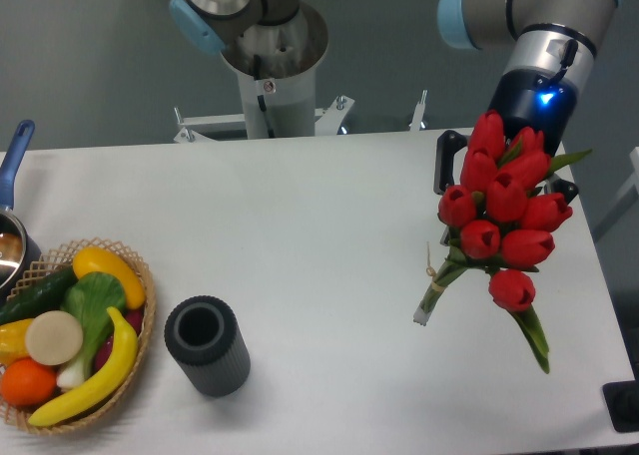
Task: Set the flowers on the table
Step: 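Lift the held red tulip bunch up and away from the table edge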
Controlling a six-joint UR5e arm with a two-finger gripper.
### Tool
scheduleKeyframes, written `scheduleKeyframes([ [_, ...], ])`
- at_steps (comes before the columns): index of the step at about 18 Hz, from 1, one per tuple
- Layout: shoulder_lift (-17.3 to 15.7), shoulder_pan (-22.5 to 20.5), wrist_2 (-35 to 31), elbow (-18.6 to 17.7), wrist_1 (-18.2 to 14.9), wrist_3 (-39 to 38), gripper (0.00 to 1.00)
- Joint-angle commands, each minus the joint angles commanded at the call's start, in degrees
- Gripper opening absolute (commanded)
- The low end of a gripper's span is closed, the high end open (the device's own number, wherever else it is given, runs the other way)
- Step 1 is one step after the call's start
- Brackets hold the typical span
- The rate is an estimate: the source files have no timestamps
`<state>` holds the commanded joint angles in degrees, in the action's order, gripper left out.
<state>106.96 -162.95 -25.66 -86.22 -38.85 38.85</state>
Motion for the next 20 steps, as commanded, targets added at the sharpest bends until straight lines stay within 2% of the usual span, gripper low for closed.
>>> scheduleKeyframes([
  [4,-0.09,-0.17,-0.7,-0.26,-0.26,1.67,0.51],
  [6,-1.31,-0.61,-3.93,-0.44,-0.26,1.67,0.51],
  [8,-3.16,-0.53,-11.65,-1.23,-0.35,1.76,0.51],
  [13,-5.36,0.7,-28.44,-1.76,-0.61,1.94,0.51],
  [16,-5.45,4.99,-39.95,-2.02,-0.7,2.2,0.51],
  [20,-1.86,14.04,-58.41,-2.11,-0.88,7.02,0.51],
])
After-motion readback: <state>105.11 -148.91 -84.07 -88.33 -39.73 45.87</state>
